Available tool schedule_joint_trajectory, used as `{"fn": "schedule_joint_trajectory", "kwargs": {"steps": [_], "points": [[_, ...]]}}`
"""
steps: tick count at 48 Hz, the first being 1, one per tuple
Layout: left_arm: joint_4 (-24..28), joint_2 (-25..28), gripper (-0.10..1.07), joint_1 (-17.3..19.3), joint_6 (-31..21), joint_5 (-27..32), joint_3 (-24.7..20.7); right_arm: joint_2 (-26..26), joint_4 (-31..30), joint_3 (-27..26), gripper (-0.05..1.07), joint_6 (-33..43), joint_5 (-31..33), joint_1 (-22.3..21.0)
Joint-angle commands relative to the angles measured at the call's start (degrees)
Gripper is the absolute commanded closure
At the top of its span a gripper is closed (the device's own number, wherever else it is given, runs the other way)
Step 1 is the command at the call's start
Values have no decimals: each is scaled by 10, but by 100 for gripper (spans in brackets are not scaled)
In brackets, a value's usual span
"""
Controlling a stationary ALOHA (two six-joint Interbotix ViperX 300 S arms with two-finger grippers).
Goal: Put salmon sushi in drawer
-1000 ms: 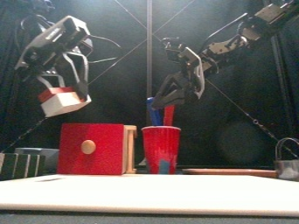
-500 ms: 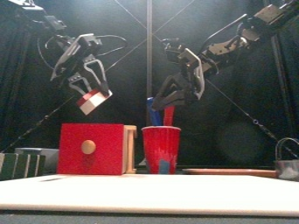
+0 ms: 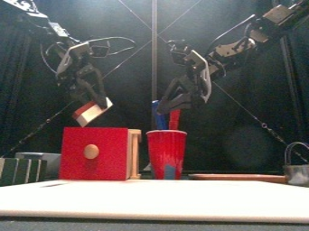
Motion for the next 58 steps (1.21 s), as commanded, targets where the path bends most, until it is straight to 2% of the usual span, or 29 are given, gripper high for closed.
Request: {"fn": "schedule_joint_trajectory", "kwargs": {"steps": [1,10,24,46,58], "points": [[-4,17,34,3,5,0,-18,-11,0,-9,98,-1,-3,-3],[-1,50,25,12,11,7,-34,-11,0,-8,98,-1,-3,-3],[4,43,11,14,12,16,-38,-11,0,-6,98,-1,-3,-3],[11,33,10,20,11,16,-42,-11,-1,-7,98,-1,-3,-1],[12,-12,11,62,7,12,-55,-11,0,-9,98,-1,-3,2]]}}
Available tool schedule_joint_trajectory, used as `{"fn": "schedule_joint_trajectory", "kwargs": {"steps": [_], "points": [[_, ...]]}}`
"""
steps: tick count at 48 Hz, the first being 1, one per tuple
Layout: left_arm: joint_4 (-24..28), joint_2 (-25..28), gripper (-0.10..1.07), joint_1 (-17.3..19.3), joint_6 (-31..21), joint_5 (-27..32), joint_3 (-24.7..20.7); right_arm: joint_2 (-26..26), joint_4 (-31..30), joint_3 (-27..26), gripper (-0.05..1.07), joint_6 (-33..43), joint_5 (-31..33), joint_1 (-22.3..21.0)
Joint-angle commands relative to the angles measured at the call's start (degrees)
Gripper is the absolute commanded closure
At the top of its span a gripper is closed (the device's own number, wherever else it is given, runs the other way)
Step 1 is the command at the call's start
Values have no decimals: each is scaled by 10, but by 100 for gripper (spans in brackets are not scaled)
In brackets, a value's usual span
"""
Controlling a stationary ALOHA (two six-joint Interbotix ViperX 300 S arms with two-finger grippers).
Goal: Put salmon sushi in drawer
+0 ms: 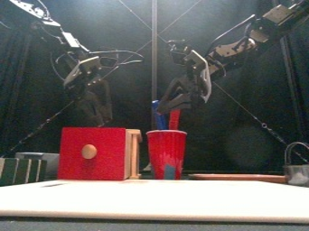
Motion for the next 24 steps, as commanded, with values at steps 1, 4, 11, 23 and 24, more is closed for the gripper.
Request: {"fn": "schedule_joint_trajectory", "kwargs": {"steps": [1,4,11,23,24], "points": [[3,-24,11,18,0,-4,-19,-11,0,-9,98,-1,-3,1],[4,-37,11,29,1,-5,-18,-11,0,-11,98,-1,-3,2],[11,-61,11,57,1,-25,-10,-11,-2,-15,98,-1,-3,2],[9,-86,11,87,-1,-96,10,-11,-4,-16,98,-1,-3,3],[9,-87,11,90,-1,-102,10,-11,-4,-16,98,-1,-3,3]]}}
